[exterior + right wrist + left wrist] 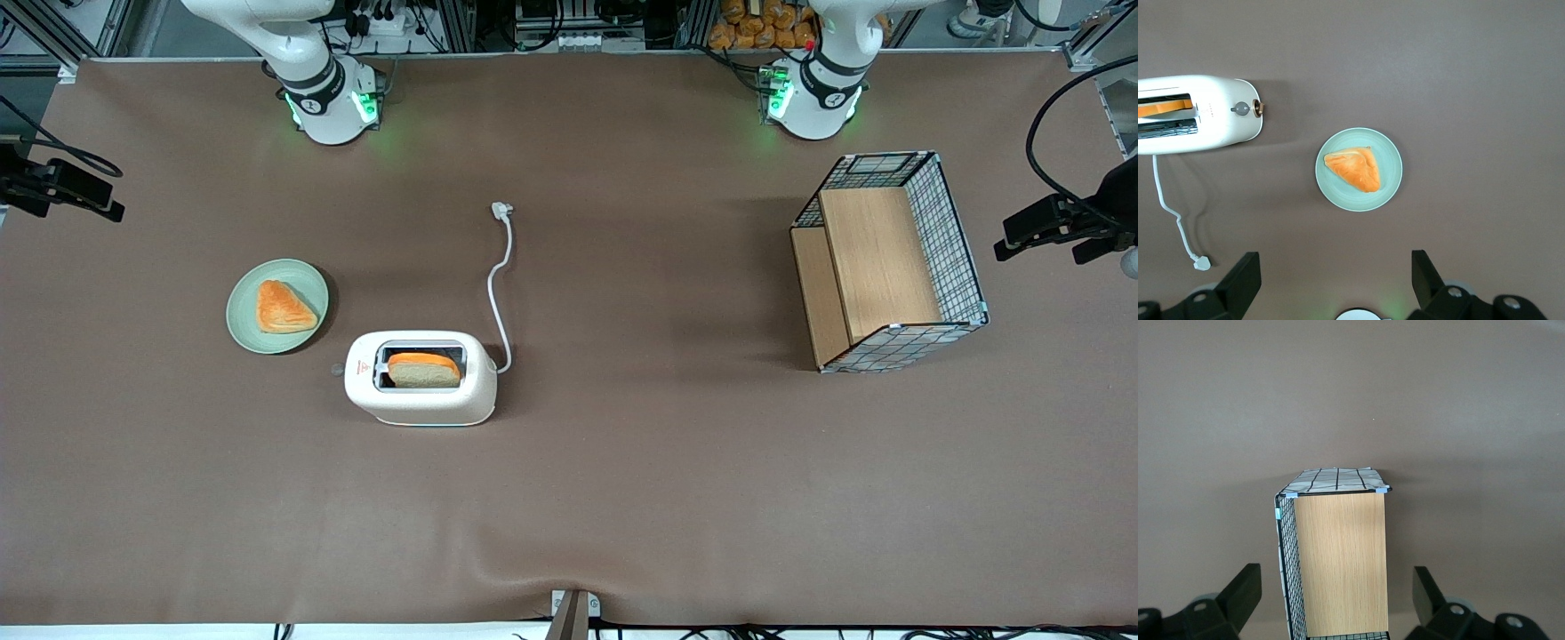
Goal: Press toaster button with right arm
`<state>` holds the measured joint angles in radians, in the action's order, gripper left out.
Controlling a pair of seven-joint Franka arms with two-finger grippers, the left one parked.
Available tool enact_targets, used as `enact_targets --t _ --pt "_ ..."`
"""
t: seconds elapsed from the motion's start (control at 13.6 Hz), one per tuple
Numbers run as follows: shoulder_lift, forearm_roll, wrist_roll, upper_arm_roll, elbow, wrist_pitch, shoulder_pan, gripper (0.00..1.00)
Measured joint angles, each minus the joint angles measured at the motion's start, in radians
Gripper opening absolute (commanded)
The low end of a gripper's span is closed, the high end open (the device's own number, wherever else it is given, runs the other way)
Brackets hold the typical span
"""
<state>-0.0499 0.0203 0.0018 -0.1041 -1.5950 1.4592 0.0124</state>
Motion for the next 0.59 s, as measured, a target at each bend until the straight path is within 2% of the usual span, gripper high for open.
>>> enact_targets --t 0.59 --pt "0.007 0.001 0.000 0.002 0.017 -0.023 0.000 1.00"
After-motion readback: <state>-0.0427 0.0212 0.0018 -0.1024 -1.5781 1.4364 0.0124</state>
